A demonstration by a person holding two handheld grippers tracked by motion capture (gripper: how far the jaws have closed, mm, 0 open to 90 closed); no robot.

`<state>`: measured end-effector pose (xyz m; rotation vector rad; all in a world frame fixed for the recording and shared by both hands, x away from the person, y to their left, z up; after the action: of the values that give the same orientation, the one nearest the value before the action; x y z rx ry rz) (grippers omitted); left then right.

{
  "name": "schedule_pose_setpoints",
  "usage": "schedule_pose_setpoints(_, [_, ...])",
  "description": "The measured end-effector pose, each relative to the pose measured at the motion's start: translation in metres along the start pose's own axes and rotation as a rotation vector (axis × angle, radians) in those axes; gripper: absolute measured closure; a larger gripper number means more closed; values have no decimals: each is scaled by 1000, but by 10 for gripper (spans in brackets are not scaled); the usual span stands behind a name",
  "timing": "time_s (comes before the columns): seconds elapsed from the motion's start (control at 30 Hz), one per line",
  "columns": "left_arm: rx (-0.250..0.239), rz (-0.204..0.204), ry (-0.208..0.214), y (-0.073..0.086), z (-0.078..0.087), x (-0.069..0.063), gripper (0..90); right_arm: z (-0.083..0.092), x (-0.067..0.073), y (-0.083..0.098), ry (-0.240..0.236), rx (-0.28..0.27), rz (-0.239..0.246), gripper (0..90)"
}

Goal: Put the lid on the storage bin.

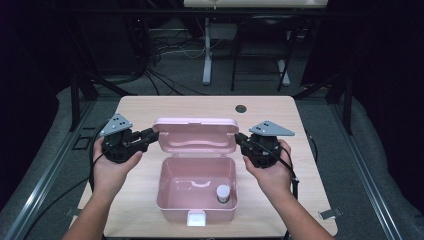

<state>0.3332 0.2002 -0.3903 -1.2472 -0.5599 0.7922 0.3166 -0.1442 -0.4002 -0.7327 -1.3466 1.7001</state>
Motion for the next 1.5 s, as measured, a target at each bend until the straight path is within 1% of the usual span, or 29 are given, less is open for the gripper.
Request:
schedule_pose_setpoints(0.07, [-5, 1, 8, -2, 0, -1, 773, 0, 0, 0, -1, -4, -2, 863])
schedule_pose_setpoints(0.13, [-7, -7, 4, -4, 0, -1, 788, 1, 0, 0, -4, -6, -4, 857])
schedule_pose_setpoints(0.2, [-6, 6, 10, -4, 0, 0, 809, 2, -1, 0, -11, -11, -10, 850])
schedule_pose_setpoints(0.27, [-6, 8, 12, -4, 0, 0, 809, 2, -2, -2, -22, -17, -22, 844])
schedule_pose_setpoints(0.43, [-3, 4, 10, -4, 1, -1, 815, 2, -2, -4, -26, -28, -31, 828])
schedule_pose_setpoints(0.7, [-6, 8, 19, -4, 3, -1, 813, 5, -2, -4, -36, -23, -25, 811])
schedule_pose_setpoints(0.87, [-2, 6, 20, -3, 5, -3, 814, 7, 1, -4, -32, -21, -14, 808])
schedule_pose_setpoints(0.93, [-2, 6, 23, -3, 6, -3, 813, 7, 1, -4, -33, -19, -14, 806])
schedule_pose_setpoints(0.97, [4, 9, 30, -4, 7, -3, 813, 8, 1, -4, -34, -16, -15, 805])
schedule_pose_setpoints(1.0, [-1, 16, 33, -3, 7, -3, 812, 8, 1, -4, -35, -16, -18, 802])
schedule_pose_setpoints(1.33, [4, 27, 43, -2, 10, -4, 807, 11, 4, -4, -42, -17, -17, 768])
schedule_pose_setpoints(1.5, [5, 22, 46, -2, 11, -5, 804, 12, 4, -4, -49, -14, -22, 751])
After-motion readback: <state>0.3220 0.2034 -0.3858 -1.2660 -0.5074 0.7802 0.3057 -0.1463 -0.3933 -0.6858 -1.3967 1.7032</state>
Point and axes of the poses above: each handheld gripper's, and its own axes: z roughly backward along the jaws, y roughly out of its underside, x roughly to its left, the point moved 1 cm from there along -z, roughly forward along the jaws, and after that the axes turned 11 degrees about -x, right-handed, at the moved point
